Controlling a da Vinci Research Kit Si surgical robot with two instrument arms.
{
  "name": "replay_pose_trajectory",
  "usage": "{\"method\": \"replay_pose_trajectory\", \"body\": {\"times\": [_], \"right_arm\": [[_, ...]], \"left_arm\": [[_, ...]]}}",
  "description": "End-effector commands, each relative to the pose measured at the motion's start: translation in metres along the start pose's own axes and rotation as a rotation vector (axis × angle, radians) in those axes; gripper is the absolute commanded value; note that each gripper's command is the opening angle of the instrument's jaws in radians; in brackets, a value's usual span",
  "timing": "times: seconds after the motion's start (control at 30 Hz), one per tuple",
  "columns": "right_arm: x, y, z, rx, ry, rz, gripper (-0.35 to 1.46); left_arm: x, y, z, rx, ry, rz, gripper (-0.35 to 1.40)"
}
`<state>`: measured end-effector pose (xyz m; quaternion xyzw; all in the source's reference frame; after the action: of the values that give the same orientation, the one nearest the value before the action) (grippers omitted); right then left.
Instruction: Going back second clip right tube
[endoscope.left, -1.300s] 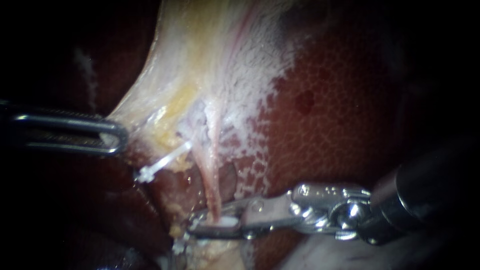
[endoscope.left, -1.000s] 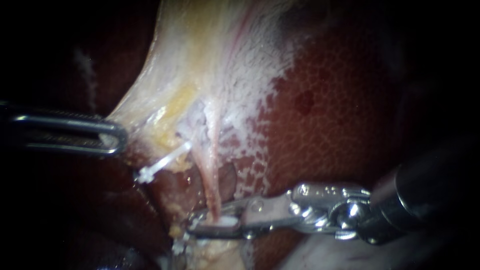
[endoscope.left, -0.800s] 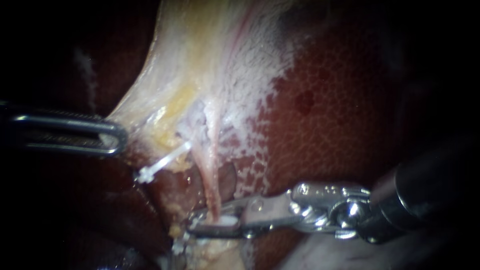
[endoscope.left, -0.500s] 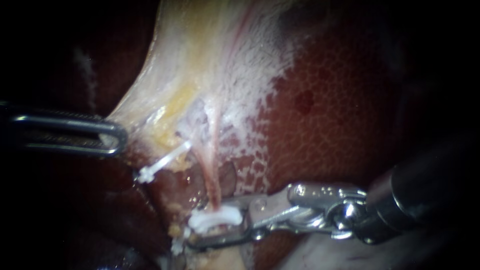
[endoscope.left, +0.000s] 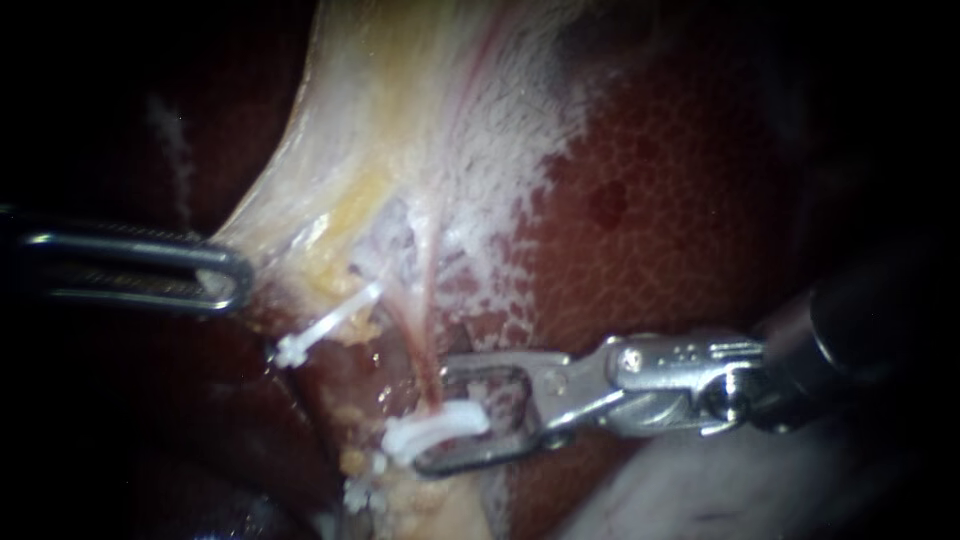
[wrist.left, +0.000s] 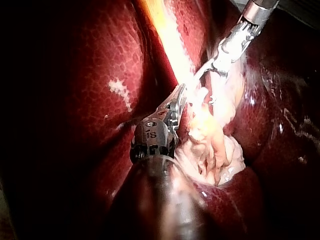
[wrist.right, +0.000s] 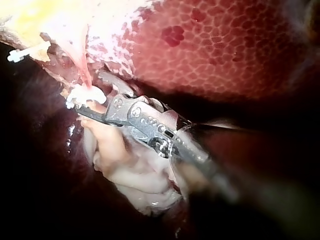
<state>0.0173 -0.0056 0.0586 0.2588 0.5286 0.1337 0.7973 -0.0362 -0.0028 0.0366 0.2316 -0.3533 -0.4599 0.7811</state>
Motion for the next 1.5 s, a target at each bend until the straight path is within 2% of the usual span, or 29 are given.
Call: {"method": "replay_pose_trajectory", "body": {"times": [0.03, 0.27, 0.63, 1.03, 1.17, 1.5], "right_arm": [[0.0000, -0.0001, -0.0005, 0.002, 0.000, -0.011, 0.60], [-0.0001, -0.0006, -0.0045, 0.005, 0.003, -0.079, 0.60], [0.0019, -0.0004, -0.0089, -0.028, 0.010, -0.136, 0.60], [0.0018, -0.0004, -0.0100, -0.035, 0.010, -0.146, 0.60], [0.0017, -0.0004, -0.0101, -0.034, 0.010, -0.152, 0.60], [0.0016, -0.0004, -0.0104, -0.034, 0.010, -0.158, 0.60]], "left_arm": [[0.0000, 0.0000, 0.0000, 0.000, 0.000, 0.000, -0.35], [0.0001, 0.0001, 0.0001, 0.000, 0.000, 0.001, -0.35], [0.0005, 0.0007, 0.0006, 0.000, -0.001, 0.004, -0.35], [0.0010, 0.0012, 0.0012, -0.001, -0.005, 0.007, -0.35], [0.0018, 0.0018, 0.0023, -0.006, 0.001, 0.018, -0.35], [0.0040, 0.0034, 0.0054, 0.000, 0.037, -0.001, -0.35]]}}
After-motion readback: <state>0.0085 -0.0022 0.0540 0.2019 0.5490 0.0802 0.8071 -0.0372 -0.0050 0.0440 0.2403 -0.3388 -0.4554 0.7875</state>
